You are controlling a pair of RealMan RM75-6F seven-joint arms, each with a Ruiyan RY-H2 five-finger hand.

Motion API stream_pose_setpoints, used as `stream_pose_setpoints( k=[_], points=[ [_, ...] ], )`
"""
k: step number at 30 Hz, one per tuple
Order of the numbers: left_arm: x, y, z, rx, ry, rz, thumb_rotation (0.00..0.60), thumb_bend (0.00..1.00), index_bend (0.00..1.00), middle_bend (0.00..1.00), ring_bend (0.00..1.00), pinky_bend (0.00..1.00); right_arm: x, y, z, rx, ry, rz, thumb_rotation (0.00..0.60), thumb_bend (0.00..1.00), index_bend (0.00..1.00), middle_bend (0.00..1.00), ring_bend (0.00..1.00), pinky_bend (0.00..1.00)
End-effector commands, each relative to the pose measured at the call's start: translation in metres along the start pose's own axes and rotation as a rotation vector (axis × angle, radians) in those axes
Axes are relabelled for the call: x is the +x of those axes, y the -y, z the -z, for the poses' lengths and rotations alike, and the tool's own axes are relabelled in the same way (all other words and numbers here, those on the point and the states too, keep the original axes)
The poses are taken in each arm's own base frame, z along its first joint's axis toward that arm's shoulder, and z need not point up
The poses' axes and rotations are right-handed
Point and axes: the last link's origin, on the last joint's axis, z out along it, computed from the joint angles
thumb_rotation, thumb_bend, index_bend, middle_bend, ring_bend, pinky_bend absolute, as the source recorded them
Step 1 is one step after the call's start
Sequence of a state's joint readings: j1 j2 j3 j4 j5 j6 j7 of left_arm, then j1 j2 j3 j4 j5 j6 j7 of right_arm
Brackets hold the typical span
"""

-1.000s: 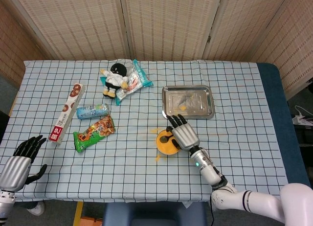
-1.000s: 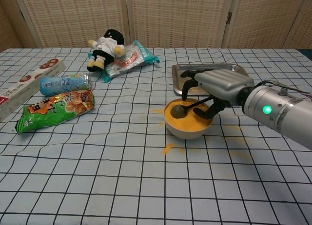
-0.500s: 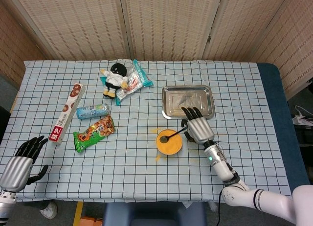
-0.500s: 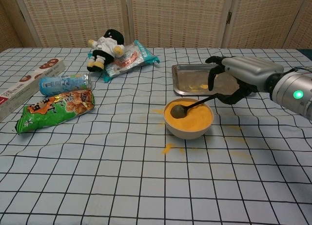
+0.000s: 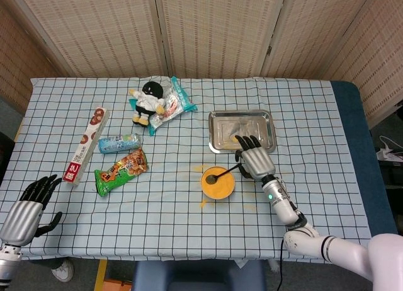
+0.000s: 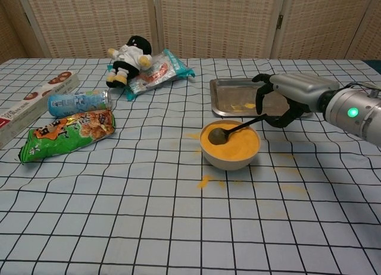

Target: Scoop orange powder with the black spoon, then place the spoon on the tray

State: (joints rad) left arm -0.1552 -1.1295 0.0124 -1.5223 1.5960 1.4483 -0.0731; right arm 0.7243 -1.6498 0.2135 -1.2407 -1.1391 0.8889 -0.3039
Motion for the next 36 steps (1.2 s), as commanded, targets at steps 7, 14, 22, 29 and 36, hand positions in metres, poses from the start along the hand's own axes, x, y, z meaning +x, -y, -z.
stream_pose_setpoints(
  k=[7, 14, 22, 29, 36],
  points=[
    [-0.0010, 0.0001, -0.0009, 0.000, 0.006, -0.003, 0.600, 0.39, 0.00, 0.00, 0.00, 0.10, -0.0027, 0.0012, -0.0025, 0.005, -0.001, -0.005, 0.600, 0.39, 0.51, 0.00, 0.00, 0.00],
    [-0.0012, 0.0002, -0.0009, 0.000, 0.008, -0.004, 0.600, 0.39, 0.00, 0.00, 0.00, 0.10, -0.0019, 0.0010, -0.0025, 0.008, -0.008, -0.010, 0.600, 0.39, 0.51, 0.00, 0.00, 0.00],
    [-0.0015, 0.0000, -0.0009, -0.001, 0.010, -0.005, 0.600, 0.39, 0.00, 0.00, 0.00, 0.10, -0.0018, 0.0020, -0.0035, 0.009, -0.010, -0.010, 0.600, 0.39, 0.53, 0.00, 0.00, 0.00],
    [-0.0021, 0.0004, -0.0013, 0.000, 0.013, -0.008, 0.600, 0.39, 0.00, 0.00, 0.00, 0.10, -0.0030, 0.0024, -0.0041, 0.007, -0.012, -0.003, 0.600, 0.39, 0.57, 0.00, 0.00, 0.00],
    [-0.0019, 0.0009, -0.0012, 0.004, 0.013, -0.009, 0.600, 0.39, 0.00, 0.00, 0.00, 0.10, -0.0040, 0.0031, -0.0040, 0.008, -0.017, 0.008, 0.600, 0.39, 0.62, 0.00, 0.00, 0.00]
  ],
)
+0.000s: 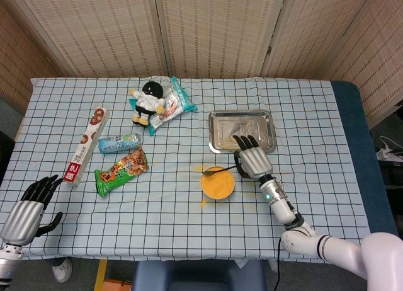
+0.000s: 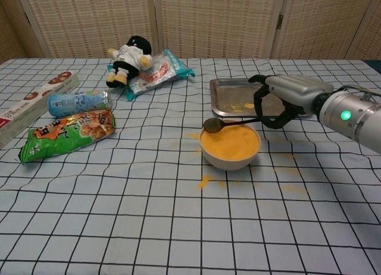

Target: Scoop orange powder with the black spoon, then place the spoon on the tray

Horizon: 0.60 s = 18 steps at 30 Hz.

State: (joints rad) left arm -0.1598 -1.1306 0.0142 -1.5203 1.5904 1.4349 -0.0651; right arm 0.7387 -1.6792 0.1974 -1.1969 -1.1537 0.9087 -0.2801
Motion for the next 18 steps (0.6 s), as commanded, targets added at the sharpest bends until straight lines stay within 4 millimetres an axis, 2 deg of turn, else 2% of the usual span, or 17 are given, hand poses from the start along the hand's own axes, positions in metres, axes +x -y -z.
stream_pose_setpoints(
  k=[1, 6, 8, 18],
  points=[
    [0.000, 0.000, 0.000, 0.001, -0.001, 0.000, 0.600, 0.39, 0.00, 0.00, 0.00, 0.10, 0.001, 0.001, 0.000, 0.002, -0.005, 0.000, 0.600, 0.39, 0.63, 0.00, 0.00, 0.00],
    [0.000, 0.001, 0.000, 0.002, -0.003, 0.000, 0.600, 0.40, 0.00, 0.00, 0.00, 0.10, 0.010, 0.003, 0.004, 0.044, -0.027, -0.014, 0.600, 0.51, 0.74, 0.01, 0.00, 0.00],
    [0.001, 0.001, 0.001, 0.002, -0.003, -0.001, 0.600, 0.40, 0.00, 0.00, 0.00, 0.10, 0.014, 0.002, 0.008, 0.057, -0.030, 0.000, 0.600, 0.53, 0.76, 0.02, 0.00, 0.00],
    [0.000, -0.002, 0.001, -0.004, -0.002, -0.006, 0.600, 0.40, 0.00, 0.00, 0.00, 0.10, 0.031, -0.007, 0.038, 0.108, 0.068, 0.082, 0.600, 0.55, 0.81, 0.03, 0.00, 0.00]
  ],
)
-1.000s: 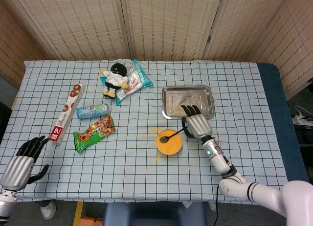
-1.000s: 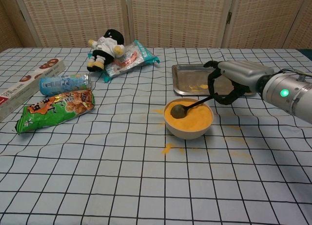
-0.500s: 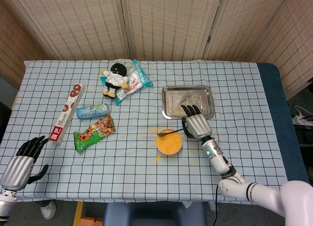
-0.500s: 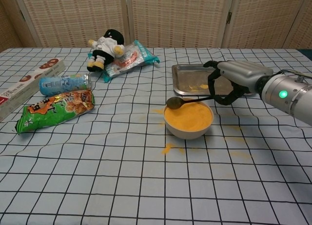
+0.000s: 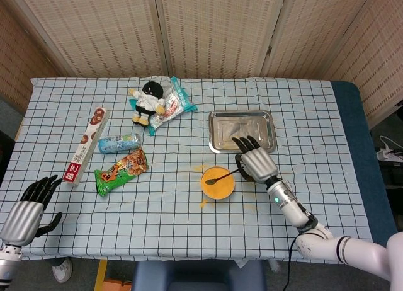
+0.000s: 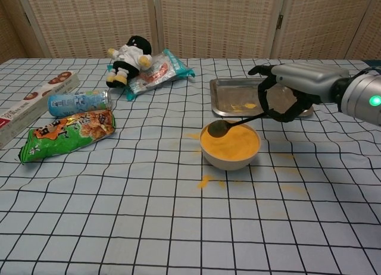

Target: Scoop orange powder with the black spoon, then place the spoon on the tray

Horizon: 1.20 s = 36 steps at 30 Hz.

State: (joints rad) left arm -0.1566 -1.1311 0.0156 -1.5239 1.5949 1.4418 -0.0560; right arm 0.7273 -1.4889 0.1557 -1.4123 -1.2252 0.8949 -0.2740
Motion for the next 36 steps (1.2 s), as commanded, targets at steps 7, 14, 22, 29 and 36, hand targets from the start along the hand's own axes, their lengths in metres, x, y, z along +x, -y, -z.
stream_pose_setpoints(
  k=[7, 14, 22, 29, 36],
  points=[
    [-0.001, -0.004, -0.001, -0.012, 0.007, -0.001, 0.600, 0.40, 0.00, 0.00, 0.00, 0.10, -0.006, 0.000, 0.013, 0.001, 0.084, 0.095, 0.600, 0.55, 0.83, 0.04, 0.00, 0.00],
    [0.000, -0.001, 0.000, -0.009, 0.006, 0.002, 0.600, 0.40, 0.00, 0.00, 0.00, 0.10, -0.011, 0.004, -0.005, -0.029, 0.056, 0.160, 0.600, 0.55, 0.85, 0.06, 0.00, 0.03],
    [0.001, 0.000, 0.002, -0.004, 0.002, 0.004, 0.600, 0.40, 0.00, 0.00, 0.00, 0.10, -0.010, 0.002, -0.018, -0.100, -0.023, 0.189, 0.600, 0.55, 0.87, 0.08, 0.00, 0.05],
    [0.001, 0.000, 0.002, -0.004, -0.002, 0.001, 0.600, 0.40, 0.00, 0.00, 0.00, 0.10, -0.006, 0.002, -0.003, -0.047, -0.024, 0.100, 0.600, 0.55, 0.87, 0.09, 0.00, 0.05],
    [-0.001, -0.002, 0.001, -0.004, 0.001, -0.004, 0.600, 0.40, 0.00, 0.00, 0.00, 0.10, -0.005, 0.002, 0.014, -0.006, -0.008, 0.104, 0.600, 0.55, 0.87, 0.09, 0.00, 0.05]
  ],
)
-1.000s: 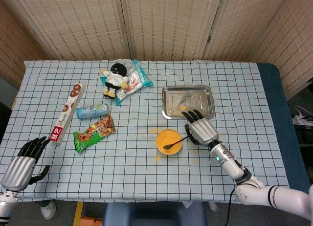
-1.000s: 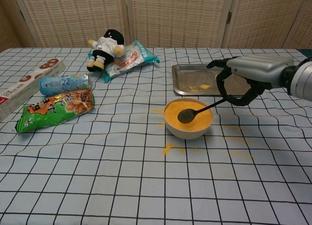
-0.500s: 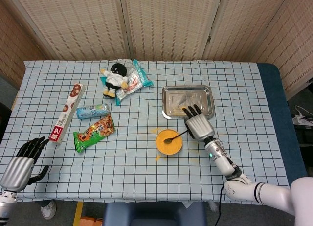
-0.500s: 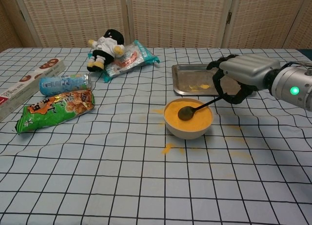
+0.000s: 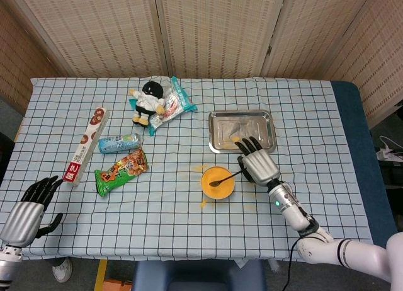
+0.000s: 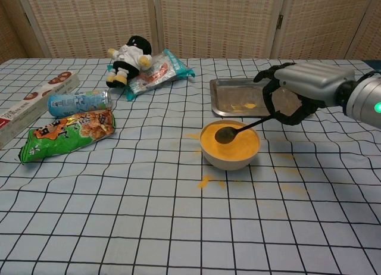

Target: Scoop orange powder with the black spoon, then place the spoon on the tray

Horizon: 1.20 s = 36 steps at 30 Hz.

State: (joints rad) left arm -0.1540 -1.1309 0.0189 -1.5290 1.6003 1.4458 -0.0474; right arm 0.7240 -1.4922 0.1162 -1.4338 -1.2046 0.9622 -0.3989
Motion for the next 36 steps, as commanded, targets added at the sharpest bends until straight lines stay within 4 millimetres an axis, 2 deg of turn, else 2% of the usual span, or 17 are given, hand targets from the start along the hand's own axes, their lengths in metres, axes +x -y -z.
stream_pose_setpoints(
  k=[1, 8, 23, 29, 36],
  points=[
    [-0.001, 0.000, 0.000, 0.000, 0.002, -0.001, 0.600, 0.40, 0.00, 0.00, 0.00, 0.10, -0.002, 0.001, 0.007, 0.015, 0.013, -0.002, 0.600, 0.55, 0.87, 0.09, 0.00, 0.05],
    [-0.001, -0.001, 0.000, -0.005, 0.003, 0.000, 0.600, 0.40, 0.00, 0.00, 0.00, 0.10, -0.011, 0.007, 0.006, 0.034, 0.062, 0.028, 0.600, 0.55, 0.87, 0.09, 0.00, 0.05],
    [0.002, 0.002, 0.001, 0.001, -0.003, 0.008, 0.600, 0.40, 0.00, 0.00, 0.00, 0.10, -0.012, 0.010, -0.026, -0.038, 0.007, 0.081, 0.600, 0.56, 0.88, 0.10, 0.00, 0.05],
    [0.002, 0.003, 0.001, 0.003, -0.002, 0.008, 0.600, 0.40, 0.00, 0.00, 0.00, 0.10, -0.011, 0.010, -0.024, -0.028, -0.025, 0.016, 0.600, 0.56, 0.88, 0.11, 0.00, 0.06],
    [0.001, 0.001, 0.001, -0.002, -0.001, 0.005, 0.600, 0.40, 0.00, 0.00, 0.00, 0.10, -0.005, 0.000, -0.019, -0.031, -0.053, -0.054, 0.600, 0.56, 0.88, 0.11, 0.00, 0.07]
  ],
)
